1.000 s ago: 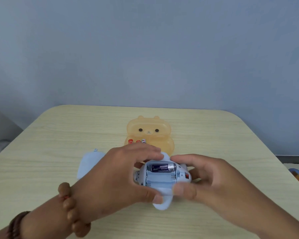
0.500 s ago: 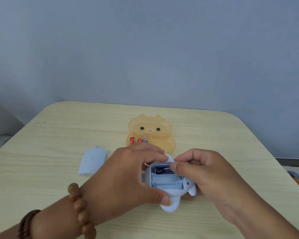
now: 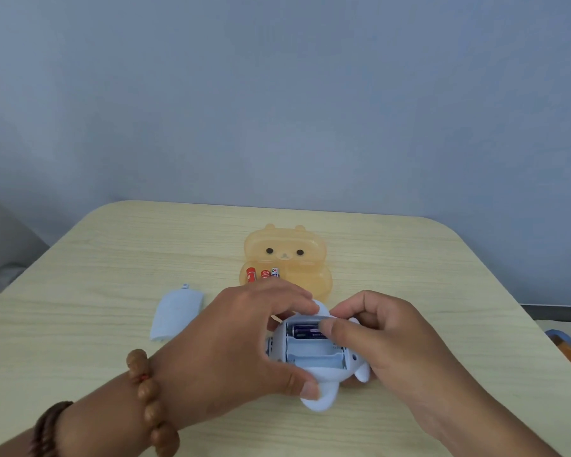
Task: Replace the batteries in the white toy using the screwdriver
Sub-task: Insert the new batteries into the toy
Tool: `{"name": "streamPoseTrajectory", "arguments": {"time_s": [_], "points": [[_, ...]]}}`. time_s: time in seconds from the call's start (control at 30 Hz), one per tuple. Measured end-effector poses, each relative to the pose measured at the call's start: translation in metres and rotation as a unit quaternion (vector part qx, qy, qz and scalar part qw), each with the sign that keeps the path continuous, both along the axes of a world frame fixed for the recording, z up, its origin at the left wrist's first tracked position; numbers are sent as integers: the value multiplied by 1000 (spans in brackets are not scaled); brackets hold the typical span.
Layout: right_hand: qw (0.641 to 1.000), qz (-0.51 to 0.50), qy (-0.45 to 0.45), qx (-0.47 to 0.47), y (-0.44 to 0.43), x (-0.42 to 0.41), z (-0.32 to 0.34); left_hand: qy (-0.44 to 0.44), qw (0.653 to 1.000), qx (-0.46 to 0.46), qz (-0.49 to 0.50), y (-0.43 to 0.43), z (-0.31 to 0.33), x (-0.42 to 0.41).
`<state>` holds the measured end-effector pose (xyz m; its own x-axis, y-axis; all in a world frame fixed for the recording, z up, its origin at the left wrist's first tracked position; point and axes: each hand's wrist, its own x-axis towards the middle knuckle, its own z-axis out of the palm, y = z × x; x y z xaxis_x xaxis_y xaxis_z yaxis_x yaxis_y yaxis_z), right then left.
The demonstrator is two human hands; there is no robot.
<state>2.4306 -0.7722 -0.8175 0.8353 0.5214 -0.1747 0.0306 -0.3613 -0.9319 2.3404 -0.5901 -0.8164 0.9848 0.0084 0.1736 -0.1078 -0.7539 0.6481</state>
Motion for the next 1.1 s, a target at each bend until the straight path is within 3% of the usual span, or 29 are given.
{"name": "streamPoseTrajectory", "arguments": {"time_s": [0.13,0.37,0.57,0.9,1.0,1.1], "points": [[994,104,17,13,-17,-3,-7,-1,1000,-19,10,4,-4,-3],[991,119,-5,58,-24,-2,-13,36,999,7,-28,23,9,-4],[992,111,-11,56,-23,-2,-18,46,977,206,32,63,4,-8],[990,116,-10,80,-23,-2,-22,45,971,231,37,55,0,-5],[990,114,-10,85,-23,-2,-24,35,984,165,48,52,18,-10],[989,118,-12,91,-23,-2,-25,17,998,-23,56,40,32,-13]]}}
